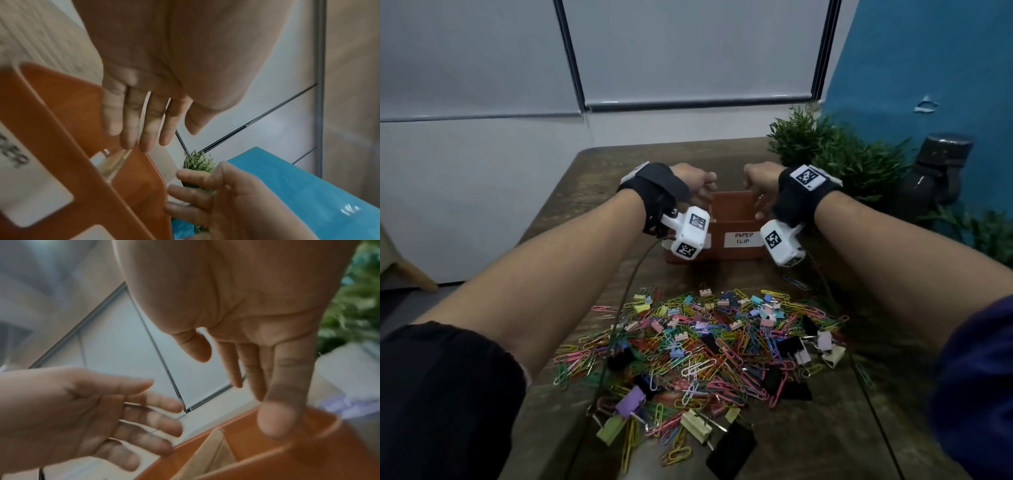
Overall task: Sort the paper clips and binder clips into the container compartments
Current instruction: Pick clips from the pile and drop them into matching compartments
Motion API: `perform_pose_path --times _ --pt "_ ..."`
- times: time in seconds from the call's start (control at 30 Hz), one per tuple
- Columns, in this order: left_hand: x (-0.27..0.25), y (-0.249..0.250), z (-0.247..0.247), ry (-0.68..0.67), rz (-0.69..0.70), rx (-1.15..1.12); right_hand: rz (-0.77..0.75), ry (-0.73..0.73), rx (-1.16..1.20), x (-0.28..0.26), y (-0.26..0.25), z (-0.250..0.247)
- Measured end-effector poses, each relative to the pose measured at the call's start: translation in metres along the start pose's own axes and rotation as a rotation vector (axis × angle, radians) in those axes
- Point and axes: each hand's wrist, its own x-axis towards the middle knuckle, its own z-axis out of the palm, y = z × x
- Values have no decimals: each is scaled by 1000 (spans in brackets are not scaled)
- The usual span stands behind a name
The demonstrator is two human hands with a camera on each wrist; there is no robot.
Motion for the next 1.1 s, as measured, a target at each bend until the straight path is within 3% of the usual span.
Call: perform_pose_path --times 0.1,0.27,0.37,0.47,0.77,1.1 --pt "-31 -15 -6 -17 97 256 -20 -67 -44 -21 -5 -3" --pt "-100 -57 -2 -109 271 713 -258 -258 -487 -100 10 6" --pt "-137 -79 12 -202 311 803 -331 -375 -711 -155 25 24" --pt "-164 -97 28 -206 357 951 -389 -410 -855 -187 41 43" --pt "-189 -124 47 -204 261 963 -321 -359 -868 -193 81 66" --pt "-197 -118 42 -287 182 960 -463 -386 -891 -186 81 60"
